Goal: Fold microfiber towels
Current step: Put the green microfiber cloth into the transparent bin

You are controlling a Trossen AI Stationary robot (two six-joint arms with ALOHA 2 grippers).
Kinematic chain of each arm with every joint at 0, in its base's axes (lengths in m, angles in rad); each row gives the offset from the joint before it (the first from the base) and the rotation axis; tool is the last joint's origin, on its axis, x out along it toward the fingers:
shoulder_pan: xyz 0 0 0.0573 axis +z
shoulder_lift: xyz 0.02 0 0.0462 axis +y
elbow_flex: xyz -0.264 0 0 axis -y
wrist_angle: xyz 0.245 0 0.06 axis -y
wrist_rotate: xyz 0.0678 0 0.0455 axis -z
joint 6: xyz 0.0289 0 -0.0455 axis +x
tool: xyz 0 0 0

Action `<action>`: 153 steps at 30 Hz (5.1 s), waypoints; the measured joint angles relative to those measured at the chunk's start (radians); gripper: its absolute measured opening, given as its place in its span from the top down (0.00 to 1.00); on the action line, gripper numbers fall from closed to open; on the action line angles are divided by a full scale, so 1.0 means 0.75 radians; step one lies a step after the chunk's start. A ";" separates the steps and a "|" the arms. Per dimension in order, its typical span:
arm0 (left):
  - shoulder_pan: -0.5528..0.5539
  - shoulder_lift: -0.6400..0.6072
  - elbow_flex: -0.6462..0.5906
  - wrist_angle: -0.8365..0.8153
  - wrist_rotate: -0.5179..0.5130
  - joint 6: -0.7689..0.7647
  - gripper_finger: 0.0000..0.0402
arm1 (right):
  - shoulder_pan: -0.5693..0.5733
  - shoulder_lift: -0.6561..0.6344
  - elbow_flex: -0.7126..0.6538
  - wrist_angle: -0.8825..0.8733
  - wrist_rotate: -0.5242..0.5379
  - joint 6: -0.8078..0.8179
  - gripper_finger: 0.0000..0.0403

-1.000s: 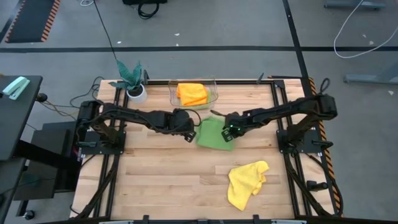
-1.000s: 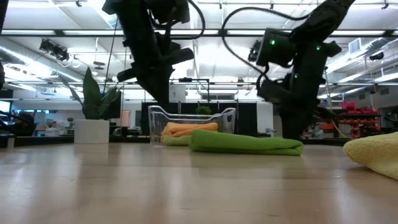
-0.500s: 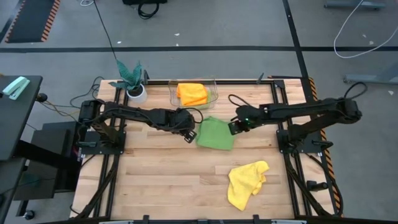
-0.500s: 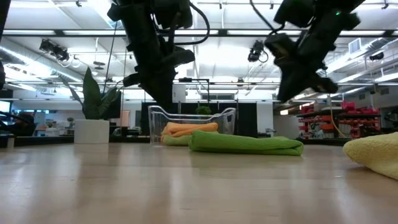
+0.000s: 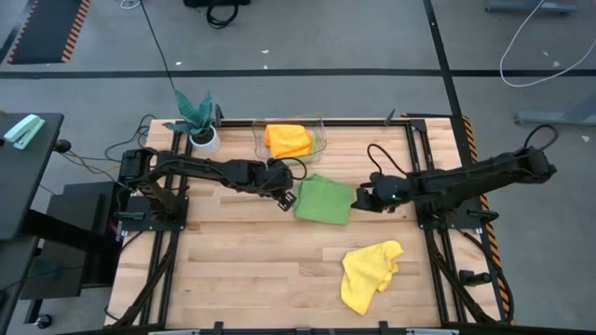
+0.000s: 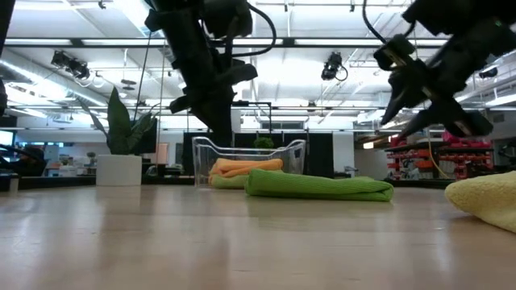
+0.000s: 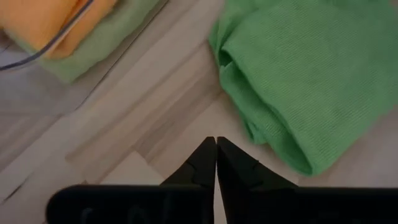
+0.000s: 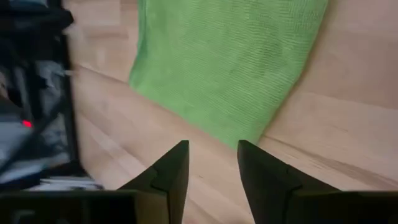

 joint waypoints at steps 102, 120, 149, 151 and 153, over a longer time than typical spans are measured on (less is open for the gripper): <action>0.170 0.239 0.000 0.119 0.384 -0.021 0.96 | -0.164 0.767 -0.099 0.866 -0.039 0.091 0.63; 0.149 0.368 0.004 0.178 0.394 -0.114 0.93 | -0.179 0.771 -0.102 0.938 -0.036 0.115 0.63; 0.109 0.377 0.003 0.239 0.427 -0.103 0.95 | -0.216 1.045 0.193 0.881 -0.131 0.042 0.63; 0.109 0.377 0.003 0.239 0.428 -0.087 0.93 | -0.215 1.037 0.190 0.876 -0.118 0.049 0.64; 0.109 0.377 0.003 0.238 0.429 -0.087 0.93 | -0.201 1.036 0.190 0.872 -0.086 0.052 0.66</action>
